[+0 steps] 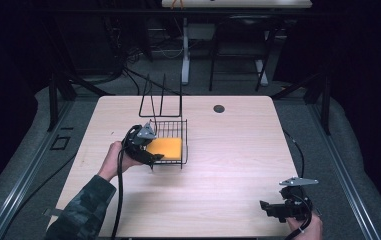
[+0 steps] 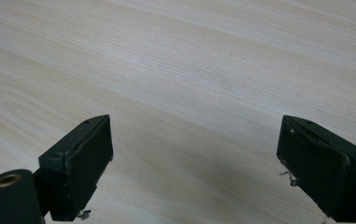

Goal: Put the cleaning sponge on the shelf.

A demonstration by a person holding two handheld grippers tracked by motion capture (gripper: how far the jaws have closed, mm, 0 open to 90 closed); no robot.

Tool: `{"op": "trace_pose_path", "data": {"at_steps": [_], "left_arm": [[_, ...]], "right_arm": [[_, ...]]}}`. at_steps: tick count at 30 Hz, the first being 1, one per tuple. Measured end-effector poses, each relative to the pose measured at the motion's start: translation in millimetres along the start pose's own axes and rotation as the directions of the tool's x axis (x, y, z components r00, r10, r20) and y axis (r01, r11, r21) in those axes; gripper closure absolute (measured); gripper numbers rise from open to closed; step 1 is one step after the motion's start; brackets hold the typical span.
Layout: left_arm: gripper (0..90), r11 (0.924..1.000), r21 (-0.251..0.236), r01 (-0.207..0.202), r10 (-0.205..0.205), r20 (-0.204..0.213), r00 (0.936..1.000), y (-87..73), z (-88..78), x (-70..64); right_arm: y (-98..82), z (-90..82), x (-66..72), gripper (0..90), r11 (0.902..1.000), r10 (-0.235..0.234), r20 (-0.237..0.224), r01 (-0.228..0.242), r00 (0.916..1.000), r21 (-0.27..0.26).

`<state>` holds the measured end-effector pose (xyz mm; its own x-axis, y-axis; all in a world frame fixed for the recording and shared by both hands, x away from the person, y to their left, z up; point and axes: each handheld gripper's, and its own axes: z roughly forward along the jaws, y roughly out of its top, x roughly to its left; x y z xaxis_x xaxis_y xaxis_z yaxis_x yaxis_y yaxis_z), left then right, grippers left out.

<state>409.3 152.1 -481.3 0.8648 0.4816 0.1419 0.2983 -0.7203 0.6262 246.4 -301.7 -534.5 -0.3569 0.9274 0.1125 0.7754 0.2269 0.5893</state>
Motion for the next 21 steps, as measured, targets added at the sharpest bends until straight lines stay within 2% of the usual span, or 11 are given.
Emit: {"op": "trace_pose_path", "data": {"at_steps": [10, 15, 21], "left_arm": [[28.6, 0.9997, 0.015, 0.018, -0.018, 0.0, 0.9998, -1.8, 15.5, 7.7], [28.4, 0.9992, 0.027, 0.028, -0.028, 0.013, 0.9995, -2.4, 23.9, 9.7], [28.4, 0.9987, 0.047, 0.02, -0.021, 0.01, 0.9997, -2.8, 31.1, 12.2]], "right_arm": [[0.1, 0.1, 0.1, 10.2, 1.0, -0.001, -0.001, 0.001, 1.0, 0.004], [0.2, 0.1, 0.5, 10.1, 1.0, -0.002, -0.003, 0.002, 1.0, 0.004], [0.1, 0.1, 0.5, 10.2, 1.0, -0.002, -0.005, 0.002, 1.0, 0.004]]}}
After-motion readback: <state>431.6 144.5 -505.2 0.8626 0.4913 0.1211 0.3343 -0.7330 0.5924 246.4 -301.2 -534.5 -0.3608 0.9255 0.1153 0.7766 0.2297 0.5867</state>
